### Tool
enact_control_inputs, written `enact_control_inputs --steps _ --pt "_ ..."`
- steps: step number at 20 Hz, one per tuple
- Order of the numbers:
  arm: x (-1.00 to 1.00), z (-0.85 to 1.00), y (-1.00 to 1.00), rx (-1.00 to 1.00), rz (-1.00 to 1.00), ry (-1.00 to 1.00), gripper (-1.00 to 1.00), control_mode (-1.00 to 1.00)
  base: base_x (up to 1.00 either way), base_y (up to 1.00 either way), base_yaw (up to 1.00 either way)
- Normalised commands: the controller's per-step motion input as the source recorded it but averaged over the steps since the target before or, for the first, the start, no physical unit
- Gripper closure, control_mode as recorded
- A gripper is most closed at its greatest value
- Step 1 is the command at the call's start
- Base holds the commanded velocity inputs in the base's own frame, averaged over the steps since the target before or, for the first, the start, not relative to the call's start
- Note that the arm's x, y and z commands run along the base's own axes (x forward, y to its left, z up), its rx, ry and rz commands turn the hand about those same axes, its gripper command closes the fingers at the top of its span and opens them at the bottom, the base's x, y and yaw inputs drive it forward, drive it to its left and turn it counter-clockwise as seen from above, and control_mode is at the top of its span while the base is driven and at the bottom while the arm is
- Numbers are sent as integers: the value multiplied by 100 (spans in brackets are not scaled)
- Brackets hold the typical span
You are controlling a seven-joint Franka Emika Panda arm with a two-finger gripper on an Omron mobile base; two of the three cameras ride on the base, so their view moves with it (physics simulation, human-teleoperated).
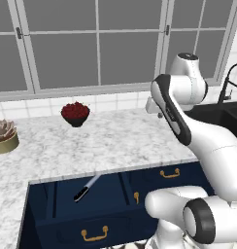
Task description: Pick up the knife from the drawer and place it on the cutting board. Then place the meat from the plate to the cutting board.
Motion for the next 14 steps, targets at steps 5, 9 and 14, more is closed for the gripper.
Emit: enact_control_inputs --steps 5,9,14 --pt "-38 -2 3 0 2 1 -100 -100 0 0 0" --pt "-68 -1 2 0 2 0 -100 -100 0 0 0" --pt "-51 -9 4 -3 0 0 -100 -100 0 0 0"
